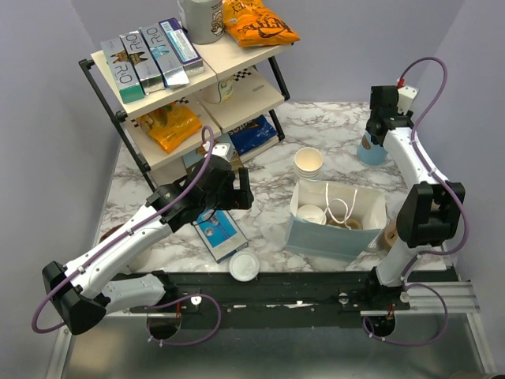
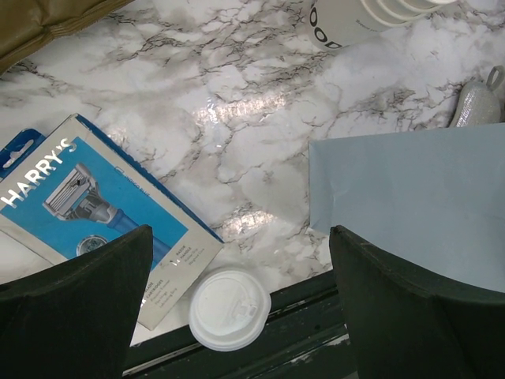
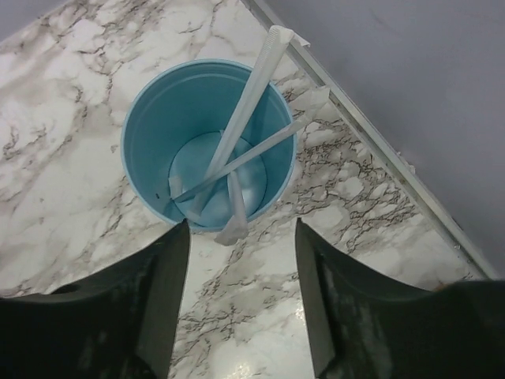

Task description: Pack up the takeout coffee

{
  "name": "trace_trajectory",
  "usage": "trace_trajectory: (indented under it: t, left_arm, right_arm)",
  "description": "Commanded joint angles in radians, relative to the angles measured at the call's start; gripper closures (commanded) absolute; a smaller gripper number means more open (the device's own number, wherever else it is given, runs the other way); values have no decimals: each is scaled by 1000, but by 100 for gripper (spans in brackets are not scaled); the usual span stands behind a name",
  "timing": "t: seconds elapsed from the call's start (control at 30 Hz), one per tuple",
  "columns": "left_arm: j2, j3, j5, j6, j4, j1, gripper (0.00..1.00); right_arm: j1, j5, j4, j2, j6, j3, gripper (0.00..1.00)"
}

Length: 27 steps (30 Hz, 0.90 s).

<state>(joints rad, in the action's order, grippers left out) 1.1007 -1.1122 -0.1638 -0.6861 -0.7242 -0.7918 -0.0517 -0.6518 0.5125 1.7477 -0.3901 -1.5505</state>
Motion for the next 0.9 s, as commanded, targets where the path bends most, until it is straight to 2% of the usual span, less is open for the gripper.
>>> trace_trajectory:
  t: [0.0, 0.03, 0.07, 0.13, 0.17, 0.23, 0.27, 0.5, 0.63, 0.87]
  left_arm:
    - [2, -12, -25, -9, -11, 5, 1]
    - [4, -12, -25, -9, -9, 5, 1]
    - [4, -9, -23, -10, -11, 3, 1]
    - [5, -9, -23, -10, -9, 5, 1]
    - [7, -9, -23, -10, -7, 3, 1]
    - [5, -9, -25, -10, -9, 5, 1]
    - [2, -6, -25, -10, -9, 5, 1]
    - [1, 6, -19, -10, 3, 5, 1]
    - [-1, 14, -6, -10, 15, 5, 1]
    - [-12, 29, 26, 0, 42, 5, 1]
  right_arm:
    - [13, 3, -54, 52, 3, -48, 40]
    - [15, 1, -61, 55, 11, -46, 40]
    - [18, 1, -72, 59, 19, -48, 46]
    - [21, 6, -74, 70, 25, -51, 49]
    - [24, 6, -74, 72, 26, -51, 60]
    - [27, 7, -74, 73, 30, -46, 67]
    - [26, 7, -78, 73, 34, -43, 76]
    - [27, -9, -94, 33, 112, -30, 99]
    - [27, -5, -92, -43, 143, 10, 99]
    - [16, 96, 3, -249, 166, 46, 99]
